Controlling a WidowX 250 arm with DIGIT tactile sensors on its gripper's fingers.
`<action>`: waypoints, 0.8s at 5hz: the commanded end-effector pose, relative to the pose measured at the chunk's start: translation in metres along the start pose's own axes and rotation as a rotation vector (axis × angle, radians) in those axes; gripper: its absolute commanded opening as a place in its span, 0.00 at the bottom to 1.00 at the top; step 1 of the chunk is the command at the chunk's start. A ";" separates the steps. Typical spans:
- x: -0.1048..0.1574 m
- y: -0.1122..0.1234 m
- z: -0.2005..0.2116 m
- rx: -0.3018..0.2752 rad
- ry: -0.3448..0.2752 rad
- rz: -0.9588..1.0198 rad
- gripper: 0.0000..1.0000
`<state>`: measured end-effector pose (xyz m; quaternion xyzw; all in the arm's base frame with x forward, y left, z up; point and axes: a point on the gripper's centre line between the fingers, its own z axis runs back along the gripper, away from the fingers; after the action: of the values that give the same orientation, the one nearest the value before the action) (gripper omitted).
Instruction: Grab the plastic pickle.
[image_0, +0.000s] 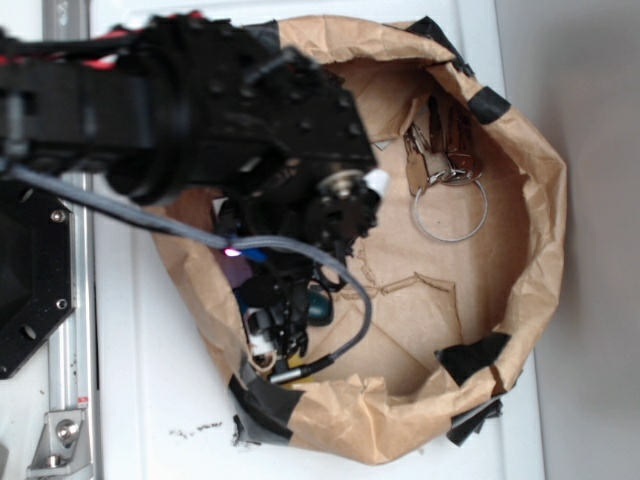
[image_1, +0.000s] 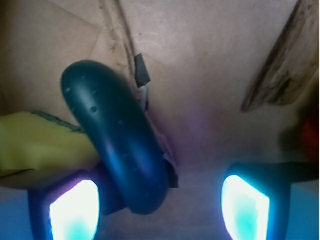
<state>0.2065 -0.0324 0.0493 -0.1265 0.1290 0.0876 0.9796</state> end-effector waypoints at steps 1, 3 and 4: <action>0.008 -0.016 -0.020 0.056 -0.058 -0.161 1.00; 0.039 -0.015 -0.019 0.135 -0.101 -0.290 0.78; 0.049 -0.003 0.012 0.173 -0.193 -0.293 0.00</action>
<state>0.2504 -0.0303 0.0358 -0.0496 0.0579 -0.0604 0.9953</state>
